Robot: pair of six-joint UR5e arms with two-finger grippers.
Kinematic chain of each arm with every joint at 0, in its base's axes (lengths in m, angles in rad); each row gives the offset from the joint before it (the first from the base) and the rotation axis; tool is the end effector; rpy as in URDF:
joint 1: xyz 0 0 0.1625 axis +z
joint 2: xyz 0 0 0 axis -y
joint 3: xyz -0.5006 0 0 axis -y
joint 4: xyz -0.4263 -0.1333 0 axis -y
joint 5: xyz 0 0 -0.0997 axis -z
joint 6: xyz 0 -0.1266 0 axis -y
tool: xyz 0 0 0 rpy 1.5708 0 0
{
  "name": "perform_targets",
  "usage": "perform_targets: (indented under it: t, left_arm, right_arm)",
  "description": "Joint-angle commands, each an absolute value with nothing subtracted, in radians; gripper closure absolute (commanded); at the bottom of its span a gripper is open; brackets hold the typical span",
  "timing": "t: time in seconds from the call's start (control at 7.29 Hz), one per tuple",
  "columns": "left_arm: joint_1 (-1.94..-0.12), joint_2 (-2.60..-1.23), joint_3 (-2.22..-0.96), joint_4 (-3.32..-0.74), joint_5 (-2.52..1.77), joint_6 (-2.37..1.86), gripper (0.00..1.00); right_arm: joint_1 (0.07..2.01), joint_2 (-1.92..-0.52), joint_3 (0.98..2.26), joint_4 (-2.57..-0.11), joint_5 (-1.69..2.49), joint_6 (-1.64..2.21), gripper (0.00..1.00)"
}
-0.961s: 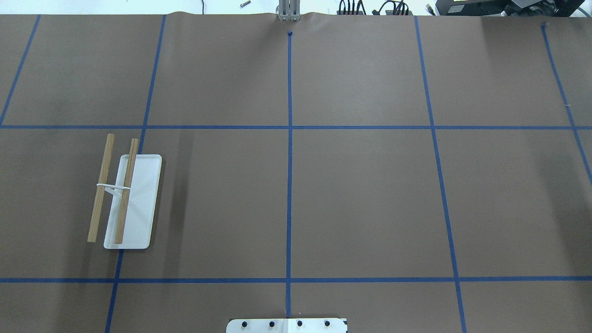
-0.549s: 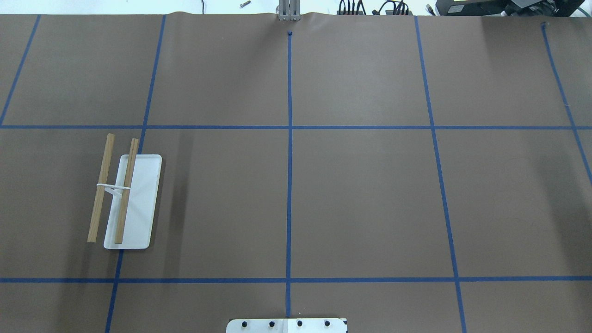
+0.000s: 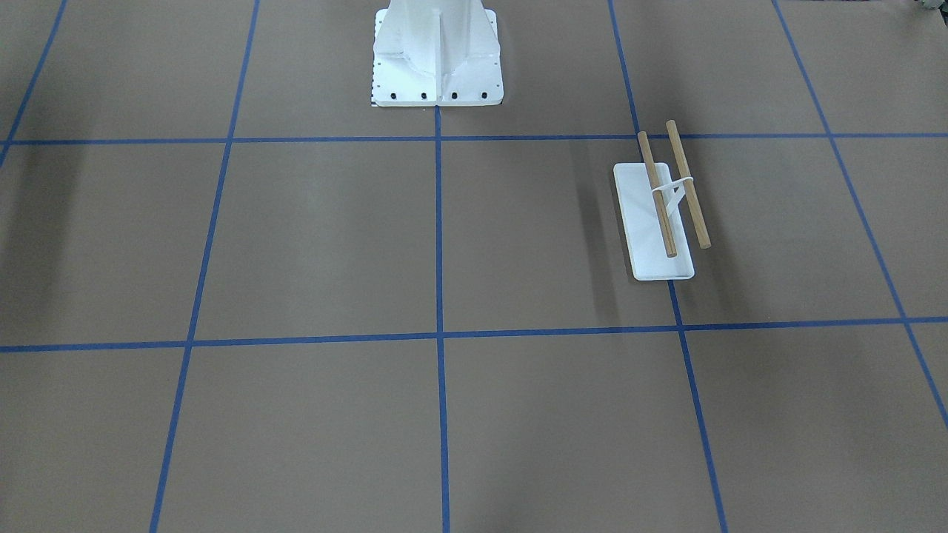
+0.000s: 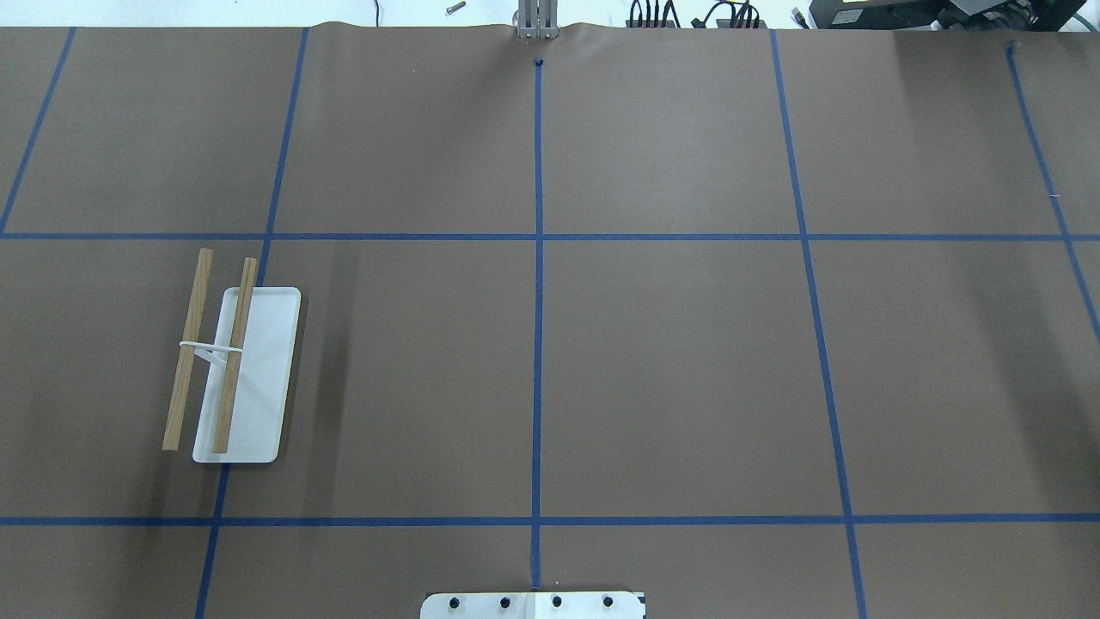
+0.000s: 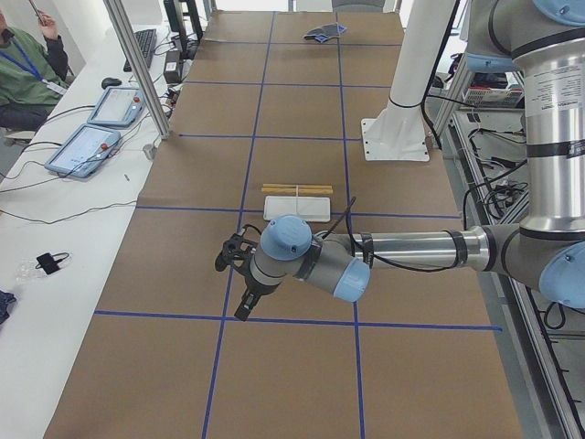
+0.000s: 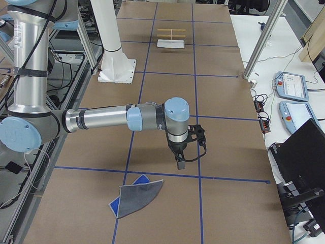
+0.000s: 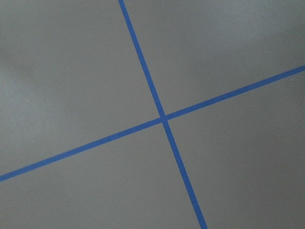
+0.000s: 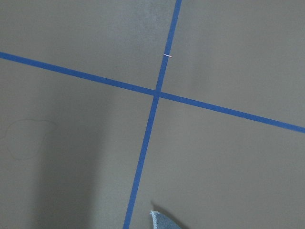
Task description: Hang towel on rack
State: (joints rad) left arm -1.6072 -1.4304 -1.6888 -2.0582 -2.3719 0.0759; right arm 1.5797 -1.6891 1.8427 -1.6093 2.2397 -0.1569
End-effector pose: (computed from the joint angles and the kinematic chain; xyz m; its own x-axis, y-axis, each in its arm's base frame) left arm -0.0600 -0.4829 0.7018 0.7076 0.3634 -0.6060 -0.0212 0.8682 0.4958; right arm 0.0590 -0.4721 0.6816 0.7768 -0.2187 0.5905 0.1139 0.9711 0.2097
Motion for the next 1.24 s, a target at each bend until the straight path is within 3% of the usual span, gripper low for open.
perform_targets:
  t: [0.0,0.41,0.82,1.1]
  left_arm:
    - [-1.608,-1.477,-1.706,-1.996,-2.419,0.026,0.01]
    - [-1.611,-1.462,-1.733,-1.954,-2.416,0.040,0.01]
    - [-1.612,-1.450,-1.749,-2.033,-2.419,0.040,0.01]
    - [-1.611,-1.443,-1.752,-2.040,-2.416,0.037,0.01]
  right_arm:
    - [1.580,-1.733,1.839,-1.547,2.250,-0.161,0.00]
    - [1.580,-1.830,1.771,-1.401,2.266,-0.150,0.00]
    - [1.582,-1.906,1.483,-1.040,2.394,-0.099,0.01]
    - [1.582,-1.943,1.363,-0.805,2.408,-0.007,0.03]
